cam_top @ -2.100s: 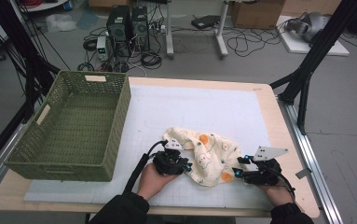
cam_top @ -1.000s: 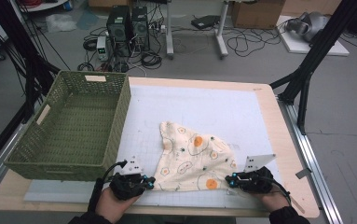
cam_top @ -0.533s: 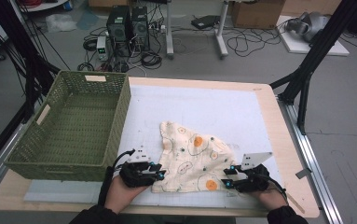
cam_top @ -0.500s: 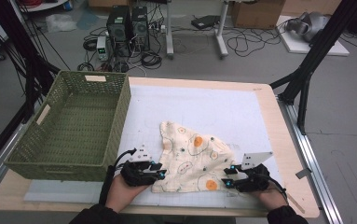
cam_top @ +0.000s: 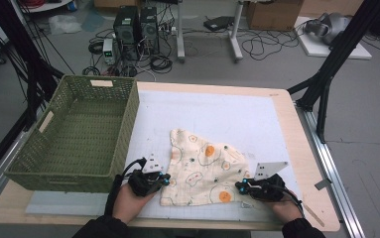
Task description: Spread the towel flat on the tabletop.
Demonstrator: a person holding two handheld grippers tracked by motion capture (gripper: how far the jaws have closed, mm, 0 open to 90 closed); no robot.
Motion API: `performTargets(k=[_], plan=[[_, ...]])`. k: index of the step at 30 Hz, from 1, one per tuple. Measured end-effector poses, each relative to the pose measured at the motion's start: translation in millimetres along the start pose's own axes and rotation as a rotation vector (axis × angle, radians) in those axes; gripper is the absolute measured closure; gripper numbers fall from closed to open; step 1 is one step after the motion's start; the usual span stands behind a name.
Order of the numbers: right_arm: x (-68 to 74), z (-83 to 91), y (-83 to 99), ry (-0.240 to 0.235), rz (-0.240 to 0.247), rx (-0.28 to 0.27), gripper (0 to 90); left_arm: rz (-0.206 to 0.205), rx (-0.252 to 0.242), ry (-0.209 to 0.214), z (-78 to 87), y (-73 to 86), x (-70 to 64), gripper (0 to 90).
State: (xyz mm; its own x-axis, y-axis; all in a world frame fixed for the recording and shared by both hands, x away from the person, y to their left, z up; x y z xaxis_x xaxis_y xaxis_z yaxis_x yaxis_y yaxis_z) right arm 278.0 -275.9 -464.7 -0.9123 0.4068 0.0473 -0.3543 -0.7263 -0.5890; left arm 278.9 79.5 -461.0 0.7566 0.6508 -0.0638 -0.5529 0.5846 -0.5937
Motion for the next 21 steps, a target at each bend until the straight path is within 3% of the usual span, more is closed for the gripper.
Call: performTargets(k=[5,9,11,13,16,21], plan=[[9.2,-2.6,-5.6,-0.067,0.025,-0.007,88.1,0.028,0.009,-0.021,17.3,14.6,2.0,88.9],[19.8,-4.5,-6.8,-0.108,0.046,0.008,87.5,0.035,-0.009,-0.002,26.0,20.9,1.1,88.6],[19.8,-0.7,-7.7,-0.109,0.034,-0.008,80.0,0.034,-0.037,0.015,27.0,20.0,1.4,85.4],[17.1,4.1,-11.0,-0.108,0.016,-0.025,75.9,0.025,-0.062,0.032,26.7,17.9,1.7,77.2],[7.0,14.9,-22.1,-0.063,-0.007,-0.069,71.9,0.027,-0.1,0.035,24.3,13.1,3.9,72.5],[-25.0,22.3,-51.0,-0.011,-0.042,-0.094,65.0,0.032,-0.137,0.06,16.6,3.5,7.9,68.4]])
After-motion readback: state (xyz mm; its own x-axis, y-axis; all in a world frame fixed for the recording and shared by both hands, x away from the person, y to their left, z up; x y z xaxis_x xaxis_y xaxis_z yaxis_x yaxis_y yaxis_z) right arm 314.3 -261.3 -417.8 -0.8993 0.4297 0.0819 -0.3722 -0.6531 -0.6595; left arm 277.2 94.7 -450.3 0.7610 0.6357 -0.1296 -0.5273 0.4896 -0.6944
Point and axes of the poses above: each handheld gripper's, and its own axes: z roughly backward along the jaws, y roughly out of its underside, x roughly to its left, the point moved 3 cm from there along -z, roughly forward along the jaws, and after that the axes turned 11 degrees about x, right-handed, at the moved point
